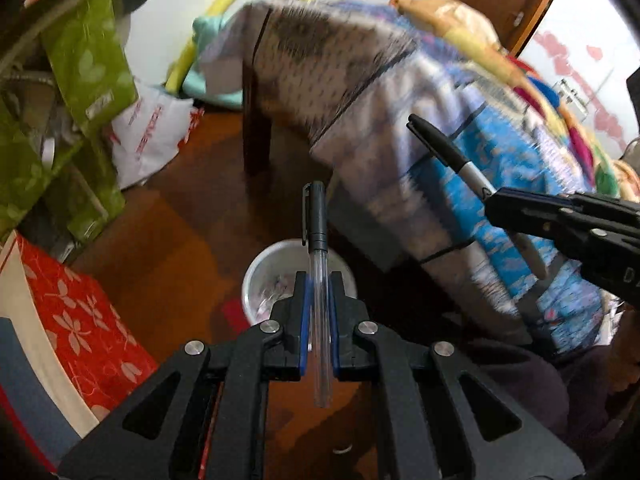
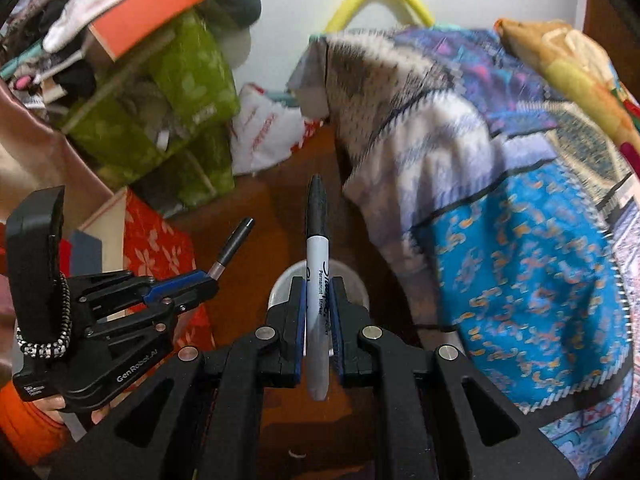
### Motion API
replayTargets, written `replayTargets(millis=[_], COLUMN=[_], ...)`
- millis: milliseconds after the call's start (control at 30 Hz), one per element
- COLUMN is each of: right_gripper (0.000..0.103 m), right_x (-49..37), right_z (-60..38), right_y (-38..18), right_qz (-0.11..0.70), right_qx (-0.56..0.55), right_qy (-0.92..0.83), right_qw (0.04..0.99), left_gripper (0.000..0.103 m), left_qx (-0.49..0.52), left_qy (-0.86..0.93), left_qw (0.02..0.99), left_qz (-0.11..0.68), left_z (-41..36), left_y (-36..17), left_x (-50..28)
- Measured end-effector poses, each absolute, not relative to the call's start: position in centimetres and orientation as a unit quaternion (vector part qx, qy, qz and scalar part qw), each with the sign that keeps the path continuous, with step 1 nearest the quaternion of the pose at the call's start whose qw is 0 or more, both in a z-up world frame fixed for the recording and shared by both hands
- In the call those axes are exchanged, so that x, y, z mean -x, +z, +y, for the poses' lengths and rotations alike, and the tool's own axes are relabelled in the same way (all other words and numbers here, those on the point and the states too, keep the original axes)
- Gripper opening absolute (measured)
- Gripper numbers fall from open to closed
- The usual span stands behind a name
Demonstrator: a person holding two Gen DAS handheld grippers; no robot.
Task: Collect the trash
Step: 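Carry the pen and marker with both tools over the white bucket, then open the left tool dropping the pen while the right tool drops the marker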
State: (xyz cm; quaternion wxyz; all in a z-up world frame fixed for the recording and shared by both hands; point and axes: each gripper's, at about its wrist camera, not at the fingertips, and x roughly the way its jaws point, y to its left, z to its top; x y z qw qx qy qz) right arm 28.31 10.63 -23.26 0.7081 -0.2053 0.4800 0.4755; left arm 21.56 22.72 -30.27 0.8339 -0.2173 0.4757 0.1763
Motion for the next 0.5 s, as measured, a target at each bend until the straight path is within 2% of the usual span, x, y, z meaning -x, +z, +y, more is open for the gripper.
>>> replayTargets(millis=[267, 400, 467, 500], right_gripper=[0.010, 0.011, 0.014, 0.022], right_x=[-29.3, -30.3, -30.8, -31.0], right_z=[13.6, 14.8, 15.0, 15.1], right_y=[-26.6, -27.0, -27.3, -27.4], right_qz=[0.518, 0.532, 0.544, 0.551], right_qx=[0.212, 0.197, 0.193, 0.190], right_qy=[0.473, 0.470, 0.466, 0.463], right_qw=[0.681, 0.677, 0.670, 0.667], left_gripper=[0.007, 0.007, 0.007, 0.010], left_qx=[0.257, 0.280, 0.288, 0.290], left_qy=[0.179, 0.187, 0.196, 0.199], left_qw=[0.802, 0.804, 0.806, 0.806], left_qz=[0.510, 0.490, 0.479, 0.476], left_z=[24.8, 25.6, 25.8, 25.8], left_y=[-34.8, -35.2, -35.2, -35.2], left_x=[-22.4, -23.1, -23.6, -23.8])
